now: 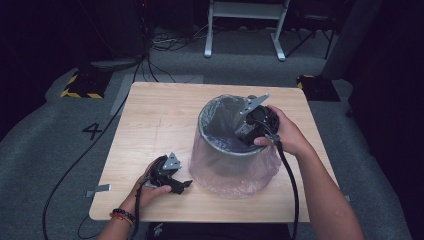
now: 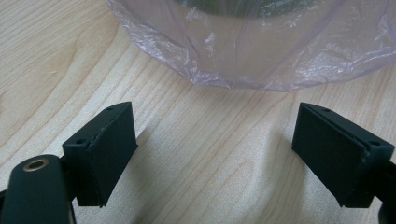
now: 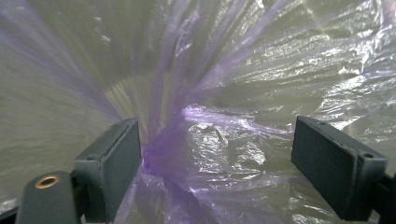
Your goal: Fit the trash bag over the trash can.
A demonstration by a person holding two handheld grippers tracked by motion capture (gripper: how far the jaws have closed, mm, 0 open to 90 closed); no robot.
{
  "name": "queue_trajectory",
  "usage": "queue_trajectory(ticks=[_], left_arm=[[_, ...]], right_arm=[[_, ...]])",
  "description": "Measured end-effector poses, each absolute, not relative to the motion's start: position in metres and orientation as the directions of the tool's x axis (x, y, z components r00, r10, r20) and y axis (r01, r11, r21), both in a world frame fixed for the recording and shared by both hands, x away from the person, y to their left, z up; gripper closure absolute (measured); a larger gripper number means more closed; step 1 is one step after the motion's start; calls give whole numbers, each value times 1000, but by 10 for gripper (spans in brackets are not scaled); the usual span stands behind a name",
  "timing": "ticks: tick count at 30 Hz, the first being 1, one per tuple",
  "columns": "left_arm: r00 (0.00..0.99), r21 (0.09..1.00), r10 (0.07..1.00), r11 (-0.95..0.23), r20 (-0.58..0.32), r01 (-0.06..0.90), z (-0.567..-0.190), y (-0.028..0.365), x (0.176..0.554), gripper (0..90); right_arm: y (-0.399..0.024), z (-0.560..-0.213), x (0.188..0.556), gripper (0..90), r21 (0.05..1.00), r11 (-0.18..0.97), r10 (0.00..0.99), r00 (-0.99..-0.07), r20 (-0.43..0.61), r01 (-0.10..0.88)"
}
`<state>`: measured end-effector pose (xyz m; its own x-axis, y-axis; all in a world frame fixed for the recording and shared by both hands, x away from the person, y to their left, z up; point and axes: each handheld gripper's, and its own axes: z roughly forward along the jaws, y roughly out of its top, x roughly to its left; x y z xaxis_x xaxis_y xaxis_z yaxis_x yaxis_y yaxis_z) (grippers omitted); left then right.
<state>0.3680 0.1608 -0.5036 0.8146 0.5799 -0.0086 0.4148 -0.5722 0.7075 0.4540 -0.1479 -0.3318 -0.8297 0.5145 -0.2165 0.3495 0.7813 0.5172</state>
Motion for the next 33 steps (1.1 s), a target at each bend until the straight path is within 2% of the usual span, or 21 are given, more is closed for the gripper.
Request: queue_trajectory(ticks=[6,12,17,24,33], left_arm=[[815,707,579,-573,-8,414,-504,161,368,136],[815,707,579,-573,-8,414,-504,161,368,135],[815,707,579,-573,-8,414,-504,161,368,136],[815,707,580,-572,-9,415,-504,161,368,135],[815,708,580,-572,-8,414,-504,161,368,135]], right_arm=[[-148,-332,462,162,503,776,532,-823,-198,381],[-147,-329,457,191,552,773,481,-856,-187,313],[-143,-328,453,231,545,793,434,-880,-192,273],[-145,-334,460,272,511,798,434,-893,-118,320],[-142,-335,465,255,458,812,449,-889,-92,362]])
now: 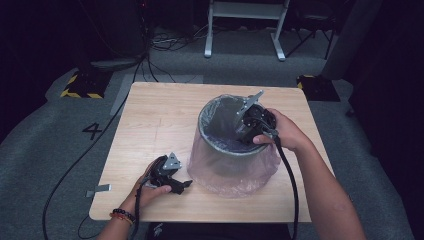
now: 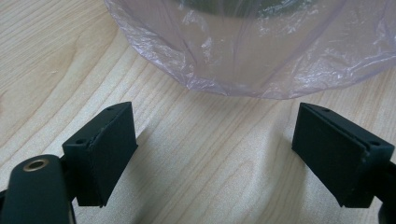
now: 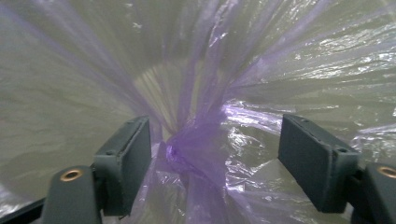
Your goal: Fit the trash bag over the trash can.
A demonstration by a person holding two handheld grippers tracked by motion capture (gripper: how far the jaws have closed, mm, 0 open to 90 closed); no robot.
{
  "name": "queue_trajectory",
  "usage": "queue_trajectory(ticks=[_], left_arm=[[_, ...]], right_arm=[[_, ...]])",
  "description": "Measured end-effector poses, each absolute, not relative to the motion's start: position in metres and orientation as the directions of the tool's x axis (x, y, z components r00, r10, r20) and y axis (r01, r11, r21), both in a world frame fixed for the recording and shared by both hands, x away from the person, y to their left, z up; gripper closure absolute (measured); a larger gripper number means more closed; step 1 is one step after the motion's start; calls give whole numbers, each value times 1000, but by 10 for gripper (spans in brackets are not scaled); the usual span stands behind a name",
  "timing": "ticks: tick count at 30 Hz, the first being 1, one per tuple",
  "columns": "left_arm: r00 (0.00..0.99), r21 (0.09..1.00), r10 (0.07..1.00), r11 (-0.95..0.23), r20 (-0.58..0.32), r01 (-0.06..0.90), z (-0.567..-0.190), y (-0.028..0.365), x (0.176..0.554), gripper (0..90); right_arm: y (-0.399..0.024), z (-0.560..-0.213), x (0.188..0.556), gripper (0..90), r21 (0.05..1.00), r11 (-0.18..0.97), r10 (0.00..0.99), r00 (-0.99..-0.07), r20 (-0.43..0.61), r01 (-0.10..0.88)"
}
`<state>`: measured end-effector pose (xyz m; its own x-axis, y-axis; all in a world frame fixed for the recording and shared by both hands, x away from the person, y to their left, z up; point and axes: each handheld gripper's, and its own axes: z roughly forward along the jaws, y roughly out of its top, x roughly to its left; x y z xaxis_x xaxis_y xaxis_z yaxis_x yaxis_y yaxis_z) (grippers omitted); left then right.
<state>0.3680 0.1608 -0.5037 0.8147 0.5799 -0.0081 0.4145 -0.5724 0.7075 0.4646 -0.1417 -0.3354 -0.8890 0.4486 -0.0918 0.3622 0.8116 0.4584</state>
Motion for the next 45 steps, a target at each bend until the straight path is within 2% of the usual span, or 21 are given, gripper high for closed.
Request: queue_trajectory(ticks=[9,16,21,28,31,45], left_arm=[[815,707,579,-573,-7,414,-504,161,368,136],[815,707,580,-573,-8,414,-504,161,368,136],[815,707,579,-573,-8,414,-504,161,368,135],[815,707,579,-573,-8,414,-504,161,368,135],[815,708,580,-572,-8,415,-504,161,368,134],[814,708,580,-572,-8,415,-504,161,368,134]], right_arm=[[-142,-335,464,228,461,802,469,-878,-94,379],[-150,-329,459,205,542,765,461,-884,-83,348],[-159,-320,452,200,619,724,467,-876,-117,304],[-177,-303,436,197,726,638,500,-855,-137,256],[-185,-299,430,198,768,587,518,-847,-115,255],[-241,-301,385,186,837,510,560,-815,-149,198]])
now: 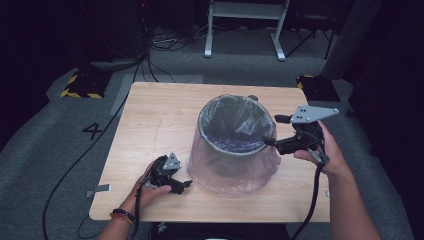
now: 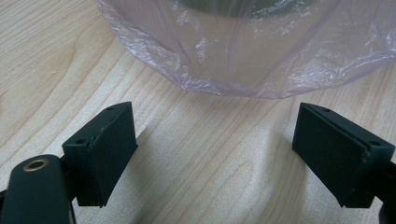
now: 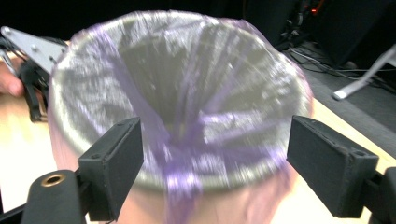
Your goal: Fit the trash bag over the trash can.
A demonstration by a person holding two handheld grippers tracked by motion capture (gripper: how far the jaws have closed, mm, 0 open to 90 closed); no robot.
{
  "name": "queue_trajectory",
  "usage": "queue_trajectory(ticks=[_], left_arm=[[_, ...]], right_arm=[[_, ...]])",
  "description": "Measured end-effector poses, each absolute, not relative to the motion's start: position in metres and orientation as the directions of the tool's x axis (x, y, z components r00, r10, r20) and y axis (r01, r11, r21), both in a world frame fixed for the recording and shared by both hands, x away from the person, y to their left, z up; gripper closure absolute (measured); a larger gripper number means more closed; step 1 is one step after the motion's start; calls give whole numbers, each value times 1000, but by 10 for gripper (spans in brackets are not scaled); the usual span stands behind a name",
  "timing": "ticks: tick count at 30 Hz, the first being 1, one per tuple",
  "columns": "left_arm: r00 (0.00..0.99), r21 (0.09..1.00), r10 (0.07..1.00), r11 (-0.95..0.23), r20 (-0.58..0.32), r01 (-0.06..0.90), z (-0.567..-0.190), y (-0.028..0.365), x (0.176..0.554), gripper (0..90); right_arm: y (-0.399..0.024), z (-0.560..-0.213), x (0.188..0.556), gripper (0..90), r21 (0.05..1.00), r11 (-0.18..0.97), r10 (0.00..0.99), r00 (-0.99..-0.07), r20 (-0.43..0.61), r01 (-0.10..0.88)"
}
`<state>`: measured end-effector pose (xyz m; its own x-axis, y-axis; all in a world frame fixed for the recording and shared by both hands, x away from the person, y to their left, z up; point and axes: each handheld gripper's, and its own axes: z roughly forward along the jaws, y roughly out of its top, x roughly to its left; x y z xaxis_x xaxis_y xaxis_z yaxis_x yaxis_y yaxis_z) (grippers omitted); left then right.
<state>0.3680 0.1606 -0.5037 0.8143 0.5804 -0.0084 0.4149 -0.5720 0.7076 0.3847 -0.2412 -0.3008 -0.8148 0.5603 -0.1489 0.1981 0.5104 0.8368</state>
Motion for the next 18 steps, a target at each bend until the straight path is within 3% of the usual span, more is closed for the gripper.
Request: queue_trajectory(ticks=[8,18], left_arm=[[814,708,581,-571,-9,415,-504,160,368,134],[814,708,581,-570,-10,416,-504,160,368,133]], right_arm=[[-271,-319,359,191,843,501,604,-776,-179,195],[-294,-374,350,190,814,527,648,-736,-196,247]])
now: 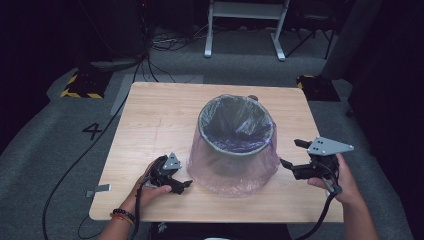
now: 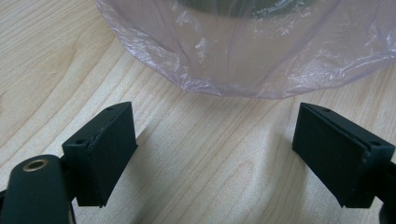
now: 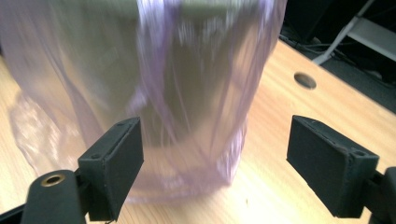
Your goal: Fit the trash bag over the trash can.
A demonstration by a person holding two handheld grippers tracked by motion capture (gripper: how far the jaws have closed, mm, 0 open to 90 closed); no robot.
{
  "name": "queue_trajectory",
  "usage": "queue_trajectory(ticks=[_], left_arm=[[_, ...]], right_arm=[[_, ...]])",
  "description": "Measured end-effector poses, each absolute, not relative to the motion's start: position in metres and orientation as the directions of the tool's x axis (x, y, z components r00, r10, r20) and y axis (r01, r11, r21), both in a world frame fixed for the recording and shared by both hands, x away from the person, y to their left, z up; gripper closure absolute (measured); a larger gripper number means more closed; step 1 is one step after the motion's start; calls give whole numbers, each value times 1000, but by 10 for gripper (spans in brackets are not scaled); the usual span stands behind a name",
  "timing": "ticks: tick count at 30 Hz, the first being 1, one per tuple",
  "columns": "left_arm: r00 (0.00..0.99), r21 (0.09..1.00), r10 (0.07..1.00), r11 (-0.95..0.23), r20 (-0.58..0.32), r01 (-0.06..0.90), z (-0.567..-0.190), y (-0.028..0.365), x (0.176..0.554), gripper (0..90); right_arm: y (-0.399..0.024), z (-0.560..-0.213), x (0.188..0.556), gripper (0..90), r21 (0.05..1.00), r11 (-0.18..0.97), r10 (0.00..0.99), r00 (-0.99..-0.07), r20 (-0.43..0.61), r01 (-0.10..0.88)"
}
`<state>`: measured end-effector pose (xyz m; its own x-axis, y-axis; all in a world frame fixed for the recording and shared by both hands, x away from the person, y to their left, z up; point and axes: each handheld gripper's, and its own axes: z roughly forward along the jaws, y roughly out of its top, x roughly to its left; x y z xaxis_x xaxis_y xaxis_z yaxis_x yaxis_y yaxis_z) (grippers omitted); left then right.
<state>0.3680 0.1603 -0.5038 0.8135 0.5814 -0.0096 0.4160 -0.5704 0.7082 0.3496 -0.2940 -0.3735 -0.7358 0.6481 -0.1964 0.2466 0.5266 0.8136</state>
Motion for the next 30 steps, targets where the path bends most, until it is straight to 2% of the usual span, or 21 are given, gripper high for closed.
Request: queue_trajectory(ticks=[4,14,25,30], left_arm=[[814,708,581,-571,-9,416,-504,160,368,133],[811,707,585,-571,-6,417,-504,160,367,134],[813,710,583,-570,-7,415,-504,161,366,135],[814,709,581,-572,-6,413,-504,161,367,134]], right_arm=[[-304,-401,348,186,794,549,659,-720,-218,262],[-331,-464,348,180,739,558,695,-699,-168,377],[-345,-494,343,178,710,540,725,-679,-119,452],[-357,-501,341,162,737,474,757,-651,-62,481]])
